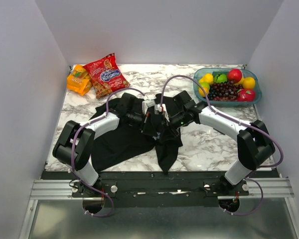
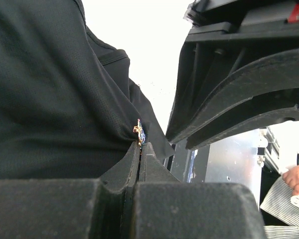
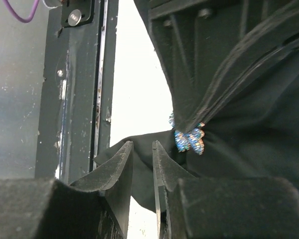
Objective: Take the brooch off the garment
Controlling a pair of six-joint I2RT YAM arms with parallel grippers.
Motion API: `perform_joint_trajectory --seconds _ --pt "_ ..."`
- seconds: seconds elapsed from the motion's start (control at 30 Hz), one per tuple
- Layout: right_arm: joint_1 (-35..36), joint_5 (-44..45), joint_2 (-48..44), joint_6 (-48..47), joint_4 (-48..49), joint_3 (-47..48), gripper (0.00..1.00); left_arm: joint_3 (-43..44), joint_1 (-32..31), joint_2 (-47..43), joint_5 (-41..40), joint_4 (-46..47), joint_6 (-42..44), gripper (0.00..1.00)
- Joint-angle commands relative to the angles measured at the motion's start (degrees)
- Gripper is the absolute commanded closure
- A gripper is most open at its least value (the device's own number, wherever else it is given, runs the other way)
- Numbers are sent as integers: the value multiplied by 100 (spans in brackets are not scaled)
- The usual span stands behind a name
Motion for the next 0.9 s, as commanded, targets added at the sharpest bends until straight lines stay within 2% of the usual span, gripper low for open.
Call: perform_joint_trajectory --seconds 0.0,0.1,0.17,0.33,0.87 --pt "-112 55 206 -108 -247 308 72 86 -29 4 196 94 -18 100" --pt "-270 143 277 -47 -291 378 71 86 -20 4 222 103 -27 100" --pt "-332 143 303 -55 -291 413 67 112 -20 13 257 103 -36 100" --pt "-341 152 400 -117 -317 501 64 165 -29 31 301 94 -53 100" --pt "-332 -287 883 -477 -765 923 70 200 -20 22 205 182 -132 100"
